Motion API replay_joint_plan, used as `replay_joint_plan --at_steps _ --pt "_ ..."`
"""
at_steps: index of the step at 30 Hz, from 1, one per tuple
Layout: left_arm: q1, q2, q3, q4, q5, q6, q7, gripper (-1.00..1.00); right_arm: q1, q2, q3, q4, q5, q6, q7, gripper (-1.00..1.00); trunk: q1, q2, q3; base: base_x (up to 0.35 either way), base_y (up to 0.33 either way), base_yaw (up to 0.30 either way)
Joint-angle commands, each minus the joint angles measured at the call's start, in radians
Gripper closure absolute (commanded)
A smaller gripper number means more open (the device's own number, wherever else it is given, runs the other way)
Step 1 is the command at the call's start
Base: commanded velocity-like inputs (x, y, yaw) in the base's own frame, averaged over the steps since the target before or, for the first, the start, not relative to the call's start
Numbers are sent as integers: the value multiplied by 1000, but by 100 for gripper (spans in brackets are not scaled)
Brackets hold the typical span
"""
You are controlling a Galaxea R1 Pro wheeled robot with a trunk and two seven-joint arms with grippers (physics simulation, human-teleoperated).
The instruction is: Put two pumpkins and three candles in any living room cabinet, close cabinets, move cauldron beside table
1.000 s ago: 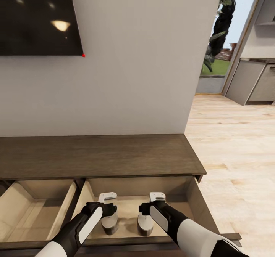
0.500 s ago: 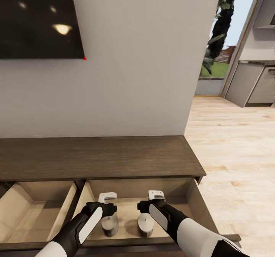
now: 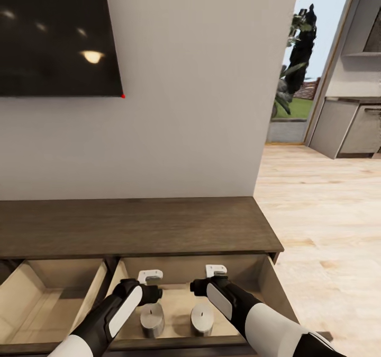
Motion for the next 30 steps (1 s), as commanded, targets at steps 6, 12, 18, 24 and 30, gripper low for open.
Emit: replay_joint_plan --at_steps 6,12,18,24,30 --pt "-1 1 -4 -35 21 43 10 -100 -1 -1 6 -1 -48 12 -8 -100 -3 1 22 -2 0 0" --pt "-1 1 -4 -40 22 102 11 -100 -1 -1 6 -1 -95 44 -8 -100 -6 2 46 -143 0 0" --pt "-1 4 -3 -37 20 110 12 -100 -1 -1 6 0 -100 53 -8 -100 -18 24 67 -26 0 0" --pt "-1 6 -1 -34 18 112 13 -100 -1 -1 6 0 -100 63 -8 -100 -41 66 85 -1 0 0" --pt "-1 5 11 -35 17 112 13 -100 -1 -1 6 -2 -99 64 -8 -100 -64 108 104 0 0 0"
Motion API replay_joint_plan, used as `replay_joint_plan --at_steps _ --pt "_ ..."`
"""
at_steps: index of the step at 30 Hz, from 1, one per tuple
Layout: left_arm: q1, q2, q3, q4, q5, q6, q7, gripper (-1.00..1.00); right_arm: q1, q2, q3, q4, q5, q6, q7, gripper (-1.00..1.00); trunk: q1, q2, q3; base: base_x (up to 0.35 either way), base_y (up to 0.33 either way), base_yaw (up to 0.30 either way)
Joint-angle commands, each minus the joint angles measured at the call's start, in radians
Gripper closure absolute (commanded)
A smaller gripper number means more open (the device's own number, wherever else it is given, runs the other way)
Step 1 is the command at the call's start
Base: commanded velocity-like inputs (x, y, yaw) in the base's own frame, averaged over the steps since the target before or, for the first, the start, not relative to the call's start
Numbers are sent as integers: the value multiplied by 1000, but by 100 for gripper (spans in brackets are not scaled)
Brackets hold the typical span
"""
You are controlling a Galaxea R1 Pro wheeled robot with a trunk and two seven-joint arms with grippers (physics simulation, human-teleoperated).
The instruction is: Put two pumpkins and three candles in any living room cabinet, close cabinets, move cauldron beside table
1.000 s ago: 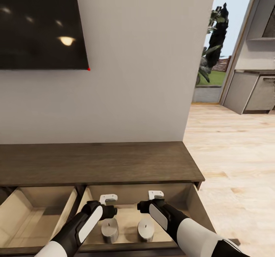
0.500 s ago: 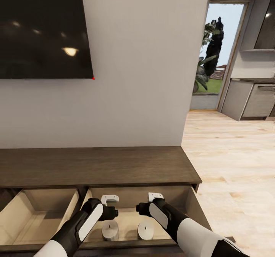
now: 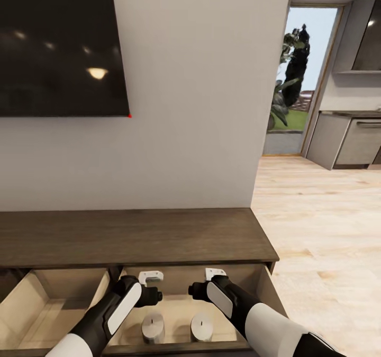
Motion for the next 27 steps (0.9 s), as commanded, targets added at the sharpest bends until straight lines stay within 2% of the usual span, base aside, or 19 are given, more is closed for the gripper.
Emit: replay_joint_plan --at_steps 1,17,23,27 --pt "-1 1 -2 -1 10 1 10 -100 -1 -1 8 -2 -10 2 -8 -100 -4 7 2 0 0 0" --pt "-1 -1 3 2 10 2 10 -100 -1 -1 6 -31 -15 38 -8 -100 -65 119 52 0 0 0" --pt "-1 -1 3 2 10 2 10 -100 -1 -1 6 -31 -77 40 -10 -100 -88 161 71 0 0 0" --pt "-1 -1 3 3 10 2 10 -100 -1 -1 5 -31 -91 47 -11 -100 -104 189 84 0 0 0"
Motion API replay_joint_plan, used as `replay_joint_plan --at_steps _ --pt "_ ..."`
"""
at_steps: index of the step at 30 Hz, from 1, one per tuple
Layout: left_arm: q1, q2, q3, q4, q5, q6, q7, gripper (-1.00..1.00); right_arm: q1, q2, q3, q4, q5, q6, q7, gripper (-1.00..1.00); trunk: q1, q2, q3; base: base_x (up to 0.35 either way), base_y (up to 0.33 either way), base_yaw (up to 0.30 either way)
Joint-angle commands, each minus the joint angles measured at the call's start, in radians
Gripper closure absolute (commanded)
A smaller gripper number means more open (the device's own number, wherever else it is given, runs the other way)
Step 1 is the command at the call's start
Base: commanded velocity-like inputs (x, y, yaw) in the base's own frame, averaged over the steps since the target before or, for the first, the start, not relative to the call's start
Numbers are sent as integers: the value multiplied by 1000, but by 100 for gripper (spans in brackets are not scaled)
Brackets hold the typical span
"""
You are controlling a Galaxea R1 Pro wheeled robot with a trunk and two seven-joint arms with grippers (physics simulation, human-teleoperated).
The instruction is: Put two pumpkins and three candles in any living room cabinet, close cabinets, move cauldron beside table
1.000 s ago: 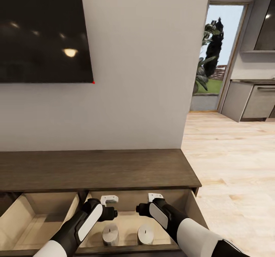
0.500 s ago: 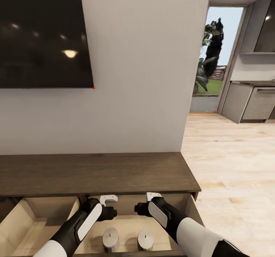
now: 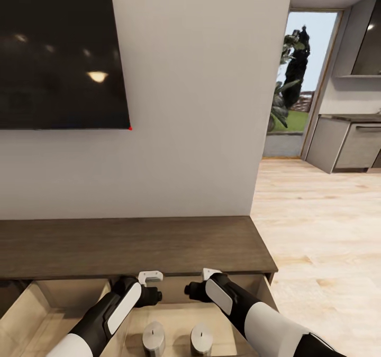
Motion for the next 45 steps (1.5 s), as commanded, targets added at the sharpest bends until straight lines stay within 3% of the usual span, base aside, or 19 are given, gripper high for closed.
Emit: replay_joint_plan --at_steps 1,28,33,38,40,45 --pt "-1 1 -4 -1 11 1 10 -100 -1 -1 7 -2 -11 4 -8 -100 -4 7 2 0 0 0" --pt "-1 1 -4 -1 11 0 11 -100 -1 -2 5 -2 -14 18 -9 -100 -108 196 87 0 0 0" --pt "-1 3 -2 -1 12 0 61 -100 -1 -2 5 -2 -14 18 -9 -100 -127 231 102 0 0 0" --pt "-1 1 40 -1 14 0 127 -100 -1 -2 5 -2 -14 14 -10 -100 -146 266 118 0 0 0" --pt "-1 2 66 -1 14 0 134 -100 -1 -2 5 -2 -14 10 -10 -100 -146 266 118 0 0 0" --pt "-1 2 91 -1 13 0 137 -100 -1 -2 5 -2 -14 6 -10 -100 -146 266 118 0 0 0"
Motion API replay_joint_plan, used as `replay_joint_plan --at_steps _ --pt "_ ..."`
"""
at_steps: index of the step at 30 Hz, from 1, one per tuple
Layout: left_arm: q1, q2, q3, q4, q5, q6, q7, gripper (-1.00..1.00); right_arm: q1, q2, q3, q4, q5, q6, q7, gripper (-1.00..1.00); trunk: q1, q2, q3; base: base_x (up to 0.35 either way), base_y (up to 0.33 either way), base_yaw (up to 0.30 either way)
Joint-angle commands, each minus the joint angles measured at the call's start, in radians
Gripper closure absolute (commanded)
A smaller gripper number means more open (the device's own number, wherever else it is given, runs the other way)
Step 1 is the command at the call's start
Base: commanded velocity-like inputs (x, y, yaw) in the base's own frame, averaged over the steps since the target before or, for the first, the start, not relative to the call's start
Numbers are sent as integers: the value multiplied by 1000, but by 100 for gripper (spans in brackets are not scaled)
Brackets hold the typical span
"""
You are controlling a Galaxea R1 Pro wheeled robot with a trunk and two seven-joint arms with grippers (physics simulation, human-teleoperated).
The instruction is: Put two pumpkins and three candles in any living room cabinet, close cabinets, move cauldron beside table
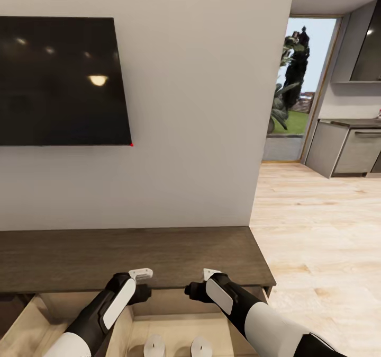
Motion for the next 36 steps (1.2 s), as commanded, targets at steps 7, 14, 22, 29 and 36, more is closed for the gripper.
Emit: replay_joint_plan --at_steps 7,14,22,29,36 --pt "-1 1 0 -1 8 1 8 -100 -1 -1 7 -2 -10 0 -8 -100 -12 20 8 0 0 0" --pt "-1 0 1 -1 10 1 8 -100 -1 0 7 -2 -10 0 -8 -100 -38 69 30 0 0 0" --pt "-1 1 1 -1 10 1 7 -100 -1 -1 7 -2 -10 -1 -8 -100 -69 125 55 0 0 0" --pt "-1 1 1 -1 9 1 7 -100 -1 -1 6 -2 -10 -1 -8 -100 -96 174 77 0 0 0" --pt "-1 0 1 -1 10 1 7 -100 -1 0 6 -2 -10 -1 -8 -100 -123 223 99 0 0 0"
